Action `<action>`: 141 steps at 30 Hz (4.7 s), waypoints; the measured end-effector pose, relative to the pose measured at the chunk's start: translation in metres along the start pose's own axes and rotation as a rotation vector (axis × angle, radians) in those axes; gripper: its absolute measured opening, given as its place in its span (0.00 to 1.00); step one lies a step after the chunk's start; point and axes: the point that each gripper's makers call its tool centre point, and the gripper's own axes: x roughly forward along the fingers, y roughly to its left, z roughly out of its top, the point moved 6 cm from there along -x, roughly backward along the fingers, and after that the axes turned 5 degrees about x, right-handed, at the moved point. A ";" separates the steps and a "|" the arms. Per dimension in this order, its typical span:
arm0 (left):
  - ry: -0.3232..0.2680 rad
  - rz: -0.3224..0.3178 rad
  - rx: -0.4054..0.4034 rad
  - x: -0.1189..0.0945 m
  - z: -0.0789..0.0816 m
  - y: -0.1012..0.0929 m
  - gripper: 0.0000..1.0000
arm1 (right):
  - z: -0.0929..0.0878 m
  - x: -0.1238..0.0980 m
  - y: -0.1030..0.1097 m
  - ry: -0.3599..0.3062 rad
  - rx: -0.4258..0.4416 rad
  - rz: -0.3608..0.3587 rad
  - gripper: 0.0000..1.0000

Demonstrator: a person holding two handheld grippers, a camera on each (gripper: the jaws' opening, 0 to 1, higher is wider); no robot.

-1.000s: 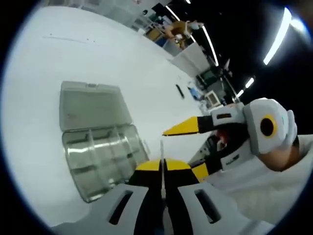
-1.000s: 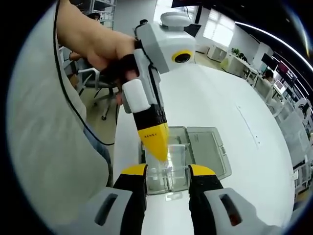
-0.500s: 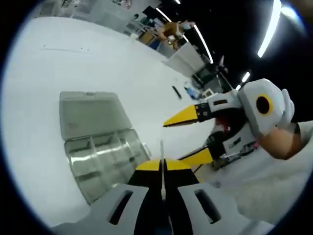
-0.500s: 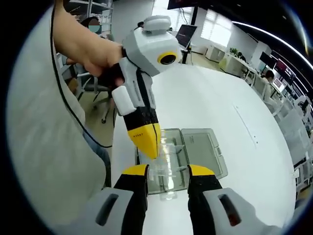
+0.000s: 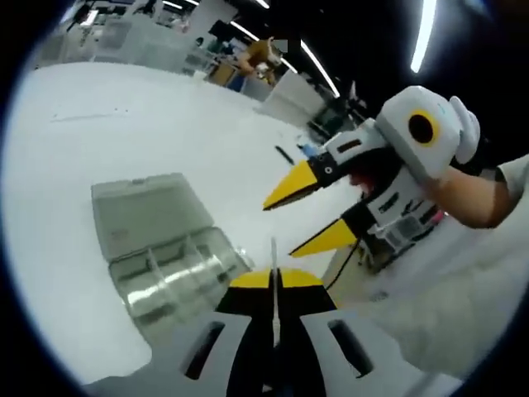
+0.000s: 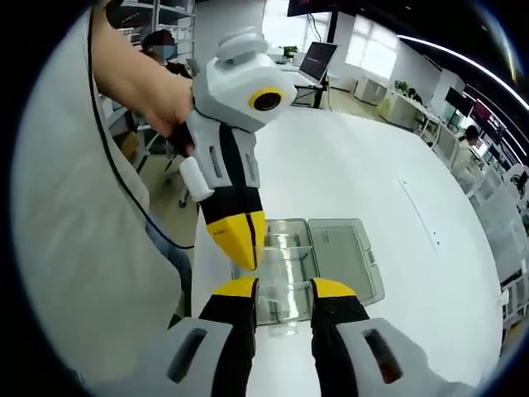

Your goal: Insert the divider into the dual guide fixture by aligning both edges with the guide slots and pushing it downward to the bottom, including one-sided entry, uneven engagement, binding, and posture correction.

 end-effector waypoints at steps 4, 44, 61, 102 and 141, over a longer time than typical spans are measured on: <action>-0.006 -0.003 0.018 0.000 -0.001 0.000 0.00 | 0.001 0.000 0.000 0.005 -0.007 0.027 0.18; -0.027 -0.019 0.353 0.000 0.004 -0.013 0.00 | -0.001 0.002 0.009 0.046 0.014 0.192 0.04; -0.037 -0.060 0.465 0.000 -0.005 -0.012 0.00 | -0.005 0.004 0.015 0.037 0.060 0.265 0.00; -0.030 -0.015 0.320 0.002 -0.008 0.003 0.12 | 0.010 0.001 0.012 0.092 0.323 0.270 0.00; -0.042 0.085 0.356 -0.006 -0.013 0.008 0.34 | 0.026 0.008 0.010 0.148 0.338 0.204 0.00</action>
